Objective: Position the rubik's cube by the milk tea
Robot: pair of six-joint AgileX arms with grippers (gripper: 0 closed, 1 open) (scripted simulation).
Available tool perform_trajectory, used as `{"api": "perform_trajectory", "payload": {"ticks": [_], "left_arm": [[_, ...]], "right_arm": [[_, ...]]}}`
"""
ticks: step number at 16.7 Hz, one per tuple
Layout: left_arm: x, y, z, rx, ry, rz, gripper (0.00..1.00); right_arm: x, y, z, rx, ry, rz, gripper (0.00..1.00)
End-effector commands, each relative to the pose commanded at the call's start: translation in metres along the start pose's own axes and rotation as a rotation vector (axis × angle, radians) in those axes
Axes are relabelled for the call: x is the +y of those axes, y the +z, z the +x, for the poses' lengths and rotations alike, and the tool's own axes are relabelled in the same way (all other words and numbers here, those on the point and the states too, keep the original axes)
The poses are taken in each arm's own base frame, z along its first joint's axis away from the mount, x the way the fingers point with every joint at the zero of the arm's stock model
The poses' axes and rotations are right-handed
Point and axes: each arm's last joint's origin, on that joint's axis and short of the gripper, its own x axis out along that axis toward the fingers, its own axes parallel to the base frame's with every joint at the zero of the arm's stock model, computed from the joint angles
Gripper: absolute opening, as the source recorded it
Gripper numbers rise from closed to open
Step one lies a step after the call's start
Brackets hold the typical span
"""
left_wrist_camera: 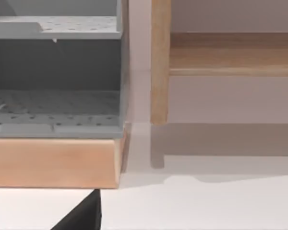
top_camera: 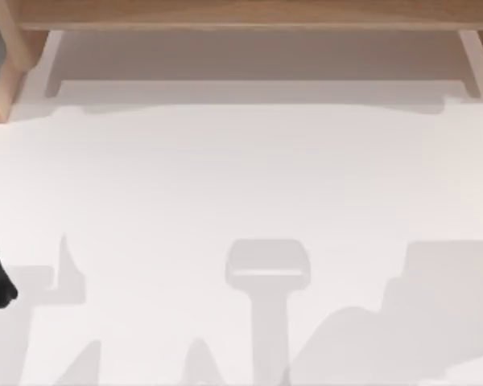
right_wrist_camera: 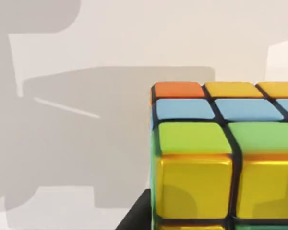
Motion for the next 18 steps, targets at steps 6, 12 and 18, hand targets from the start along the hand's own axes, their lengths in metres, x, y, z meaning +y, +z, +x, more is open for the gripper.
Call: {"api": "perform_trajectory", "payload": {"ticks": [6,12,18], "left_arm": [[0.0,0.0,0.0,0.0,0.0,0.0,1.0],[0.0,0.0,0.0,0.0,0.0,0.0,1.0],[0.0,0.0,0.0,0.0,0.0,0.0,1.0]], "right_arm": [[0.005,-0.001,-0.009,-0.063,-0.022,-0.023,0.0],[0.008,-0.001,-0.015,-0.122,-0.037,-0.037,0.0],[0.004,0.003,-0.001,-0.082,-0.021,-0.023,0.0]]}}
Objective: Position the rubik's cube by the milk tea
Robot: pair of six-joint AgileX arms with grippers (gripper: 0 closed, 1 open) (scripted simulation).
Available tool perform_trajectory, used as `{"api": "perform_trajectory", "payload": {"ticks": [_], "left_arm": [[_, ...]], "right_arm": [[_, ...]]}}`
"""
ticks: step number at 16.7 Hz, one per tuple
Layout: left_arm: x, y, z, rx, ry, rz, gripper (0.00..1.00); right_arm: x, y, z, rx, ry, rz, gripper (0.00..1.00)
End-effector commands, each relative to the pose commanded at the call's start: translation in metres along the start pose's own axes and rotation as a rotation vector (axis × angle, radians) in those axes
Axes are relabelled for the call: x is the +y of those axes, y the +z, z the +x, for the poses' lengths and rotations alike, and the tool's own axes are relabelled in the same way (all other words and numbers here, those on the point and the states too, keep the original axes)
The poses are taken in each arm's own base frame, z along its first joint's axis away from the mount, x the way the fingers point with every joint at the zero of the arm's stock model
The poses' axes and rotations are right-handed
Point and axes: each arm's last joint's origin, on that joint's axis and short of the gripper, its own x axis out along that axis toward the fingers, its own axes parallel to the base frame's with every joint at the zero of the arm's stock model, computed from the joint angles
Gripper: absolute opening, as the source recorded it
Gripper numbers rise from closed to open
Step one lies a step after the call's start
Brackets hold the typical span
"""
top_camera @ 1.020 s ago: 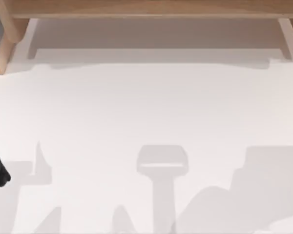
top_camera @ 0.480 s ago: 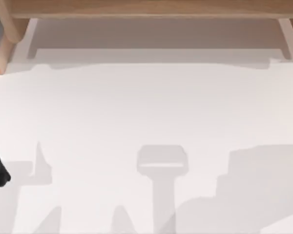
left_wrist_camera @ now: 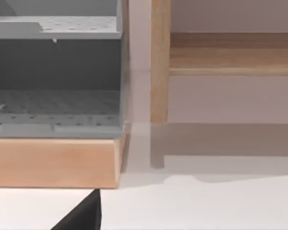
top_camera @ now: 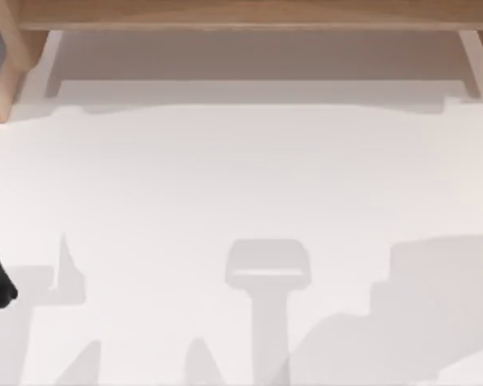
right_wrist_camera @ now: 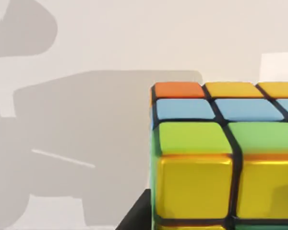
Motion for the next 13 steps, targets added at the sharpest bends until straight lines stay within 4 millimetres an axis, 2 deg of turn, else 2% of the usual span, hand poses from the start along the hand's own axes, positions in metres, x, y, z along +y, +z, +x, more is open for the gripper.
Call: {"api": "perform_trajectory", "payload": {"ticks": [5,9,13], "left_arm": [[0.0,0.0,0.0,0.0,0.0,0.0,1.0],[0.0,0.0,0.0,0.0,0.0,0.0,1.0],[0.0,0.0,0.0,0.0,0.0,0.0,1.0]], "right_arm": [[-0.005,-0.006,0.022,0.087,0.023,0.026,0.0],[-0.005,-0.006,0.022,0.087,0.023,0.026,0.0],[-0.005,-0.006,0.022,0.087,0.023,0.026,0.3]]}}
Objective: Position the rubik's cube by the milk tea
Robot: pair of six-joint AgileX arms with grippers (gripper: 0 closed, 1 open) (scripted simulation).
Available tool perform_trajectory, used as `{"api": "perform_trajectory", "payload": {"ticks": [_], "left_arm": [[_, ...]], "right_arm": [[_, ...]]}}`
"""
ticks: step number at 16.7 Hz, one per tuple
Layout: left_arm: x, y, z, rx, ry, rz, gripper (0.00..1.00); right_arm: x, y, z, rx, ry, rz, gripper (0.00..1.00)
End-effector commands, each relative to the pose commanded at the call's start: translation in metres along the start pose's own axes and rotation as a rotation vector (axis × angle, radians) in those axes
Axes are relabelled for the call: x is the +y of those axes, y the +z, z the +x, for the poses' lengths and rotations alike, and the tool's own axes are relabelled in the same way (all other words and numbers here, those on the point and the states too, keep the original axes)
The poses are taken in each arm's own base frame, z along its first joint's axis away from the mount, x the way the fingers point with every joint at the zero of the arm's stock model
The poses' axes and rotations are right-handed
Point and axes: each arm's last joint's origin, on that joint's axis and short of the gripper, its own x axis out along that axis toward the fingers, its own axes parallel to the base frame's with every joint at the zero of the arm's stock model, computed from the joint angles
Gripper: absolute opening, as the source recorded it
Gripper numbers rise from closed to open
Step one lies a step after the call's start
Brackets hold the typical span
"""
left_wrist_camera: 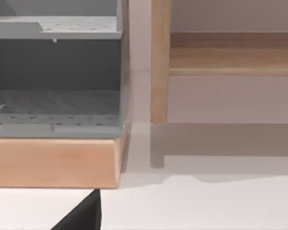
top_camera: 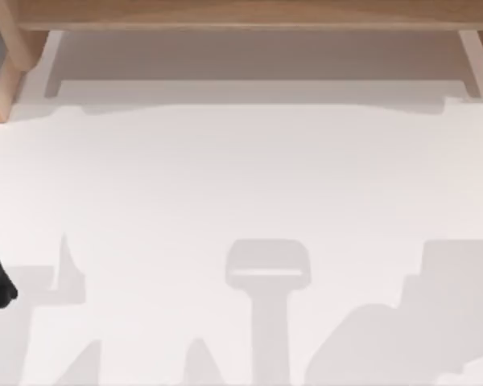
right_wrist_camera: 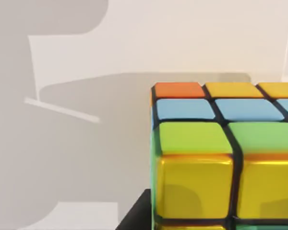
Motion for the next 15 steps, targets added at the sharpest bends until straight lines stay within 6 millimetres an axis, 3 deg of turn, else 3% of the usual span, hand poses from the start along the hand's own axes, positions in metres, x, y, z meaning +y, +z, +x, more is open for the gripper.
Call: {"api": "perform_trajectory", "payload": {"ticks": [9,15], "left_arm": [[0.0,0.0,0.0,0.0,0.0,0.0,1.0],[0.0,0.0,0.0,0.0,0.0,0.0,1.0]], "right_arm": [[0.0,0.0,0.0,0.0,0.0,0.0,0.98],[0.0,0.0,0.0,0.0,0.0,0.0,1.0]]}}
